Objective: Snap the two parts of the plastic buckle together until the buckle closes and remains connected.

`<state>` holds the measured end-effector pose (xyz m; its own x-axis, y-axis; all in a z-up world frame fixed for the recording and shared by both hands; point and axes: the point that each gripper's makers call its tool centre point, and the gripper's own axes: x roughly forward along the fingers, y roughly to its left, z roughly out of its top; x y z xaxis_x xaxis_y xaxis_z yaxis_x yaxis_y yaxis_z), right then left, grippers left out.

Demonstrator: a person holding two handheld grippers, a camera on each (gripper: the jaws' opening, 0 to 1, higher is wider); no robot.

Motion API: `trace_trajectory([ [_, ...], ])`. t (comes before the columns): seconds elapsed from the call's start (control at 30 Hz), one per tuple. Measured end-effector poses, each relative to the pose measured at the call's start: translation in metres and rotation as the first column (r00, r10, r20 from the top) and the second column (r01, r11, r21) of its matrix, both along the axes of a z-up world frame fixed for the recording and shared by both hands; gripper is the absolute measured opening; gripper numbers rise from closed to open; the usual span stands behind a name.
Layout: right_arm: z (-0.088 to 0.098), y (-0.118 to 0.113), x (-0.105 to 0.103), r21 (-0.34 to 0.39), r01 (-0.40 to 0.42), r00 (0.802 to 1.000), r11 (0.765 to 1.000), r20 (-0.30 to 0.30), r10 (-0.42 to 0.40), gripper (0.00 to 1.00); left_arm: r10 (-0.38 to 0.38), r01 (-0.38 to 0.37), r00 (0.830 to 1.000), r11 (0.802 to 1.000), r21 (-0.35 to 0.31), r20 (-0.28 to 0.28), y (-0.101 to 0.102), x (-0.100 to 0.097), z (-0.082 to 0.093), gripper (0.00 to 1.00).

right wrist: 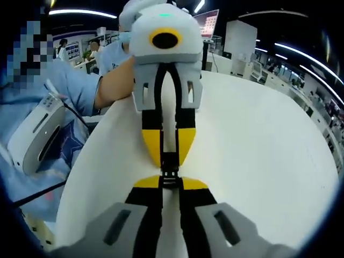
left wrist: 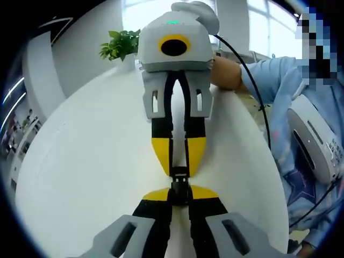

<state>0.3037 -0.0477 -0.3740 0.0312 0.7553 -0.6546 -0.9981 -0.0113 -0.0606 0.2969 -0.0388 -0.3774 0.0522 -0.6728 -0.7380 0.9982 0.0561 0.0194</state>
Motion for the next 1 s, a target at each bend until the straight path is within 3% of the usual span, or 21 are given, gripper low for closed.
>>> trace_trajectory([
  [0.83, 0.0012, 0.0, -0.0018, 0.023, -0.003, 1.0, 1.0, -0.002, 0.003, 0.1, 0.001, -0.001, 1.0, 1.0, -0.008, -0.001, -0.001, -0.0001, 0.0003, 0.1],
  [1.0, 0.0023, 0.0006, -0.0029, 0.035, -0.039, 0.999, 0.999, 0.033, 0.038, 0.11, -0.003, 0.003, 1.0, 1.0, -0.022, 0.005, -0.0009, 0.0006, 0.0011, 0.11],
])
